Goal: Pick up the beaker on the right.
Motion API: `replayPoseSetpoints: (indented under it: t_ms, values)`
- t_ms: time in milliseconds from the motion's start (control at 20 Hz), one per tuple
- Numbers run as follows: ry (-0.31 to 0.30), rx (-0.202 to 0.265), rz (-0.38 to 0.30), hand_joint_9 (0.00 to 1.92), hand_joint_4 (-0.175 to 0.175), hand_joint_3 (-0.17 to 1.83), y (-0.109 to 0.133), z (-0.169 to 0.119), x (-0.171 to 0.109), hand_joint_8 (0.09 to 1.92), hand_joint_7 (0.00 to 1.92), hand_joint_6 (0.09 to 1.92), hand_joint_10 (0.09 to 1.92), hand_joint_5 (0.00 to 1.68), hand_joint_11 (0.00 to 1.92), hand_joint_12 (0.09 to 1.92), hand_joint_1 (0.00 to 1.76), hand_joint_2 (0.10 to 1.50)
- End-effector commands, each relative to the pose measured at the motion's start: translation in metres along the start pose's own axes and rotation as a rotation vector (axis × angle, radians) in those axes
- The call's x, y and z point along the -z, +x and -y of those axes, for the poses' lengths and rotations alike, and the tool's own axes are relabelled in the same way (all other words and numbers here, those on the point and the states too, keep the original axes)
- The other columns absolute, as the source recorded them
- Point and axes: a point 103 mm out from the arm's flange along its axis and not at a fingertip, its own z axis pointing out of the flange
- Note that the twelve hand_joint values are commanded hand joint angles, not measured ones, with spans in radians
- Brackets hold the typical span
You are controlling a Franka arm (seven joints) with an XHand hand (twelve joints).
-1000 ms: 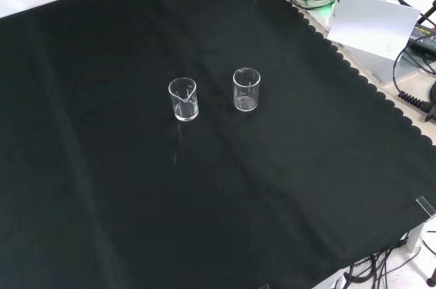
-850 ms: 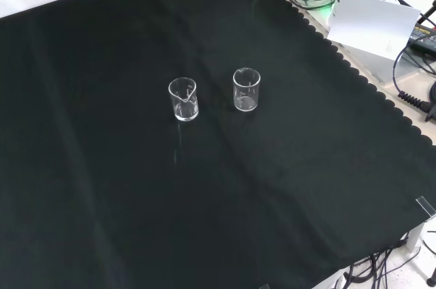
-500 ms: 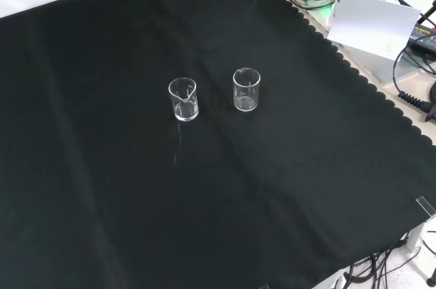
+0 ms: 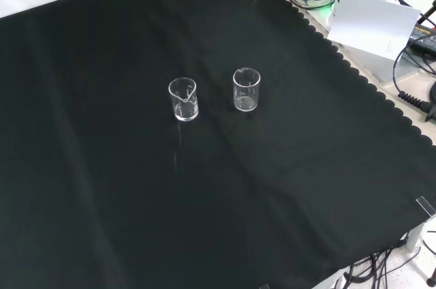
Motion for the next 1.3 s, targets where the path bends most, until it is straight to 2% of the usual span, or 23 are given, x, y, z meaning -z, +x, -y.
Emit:
replayPoseSetpoints:
  t_ms: [50, 200, 400, 500, 600, 850, 1100, 1300]
  values:
    - [0.044, -0.027, 0.003, 0.11, -0.020, 0.35, -0.004, -0.025, -0.032, 0.48, 0.00, 0.09, 0.66, 0.22, 0.00, 1.31, 0.00, 1.23]
    - [0.055, -0.014, -0.004, 0.12, -0.020, 0.34, -0.006, -0.045, -0.052, 0.48, 0.01, 0.09, 0.67, 0.22, 0.00, 1.30, 0.00, 1.22]
    - [0.045, 0.025, -0.062, 0.17, -0.022, 0.31, -0.015, -0.082, -0.085, 0.51, 0.05, 0.09, 0.69, 0.25, 0.00, 1.32, 0.12, 1.18]
    - [0.030, 0.056, -0.077, 0.24, -0.027, 0.28, -0.014, -0.105, -0.103, 0.54, 0.11, 0.09, 0.71, 0.29, 0.00, 1.37, 0.28, 1.12]
    - [0.033, 0.068, -0.100, 0.31, -0.031, 0.27, -0.012, -0.127, -0.120, 0.58, 0.16, 0.09, 0.72, 0.33, 0.02, 1.39, 0.39, 1.08]
    - [0.095, 0.086, -0.135, 0.42, -0.041, 0.28, -0.010, -0.170, -0.164, 0.67, 0.28, 0.09, 0.70, 0.41, 0.08, 1.40, 0.66, 0.92]
    - [0.161, 0.106, -0.168, 0.35, -0.041, 0.48, -0.007, -0.191, -0.210, 0.70, 0.22, 0.09, 0.71, 0.41, 0.05, 1.42, 0.72, 0.77]
    - [0.201, 0.134, -0.187, 0.29, -0.039, 0.51, -0.001, -0.193, -0.237, 0.69, 0.16, 0.09, 0.70, 0.38, 0.01, 1.42, 0.71, 0.73]
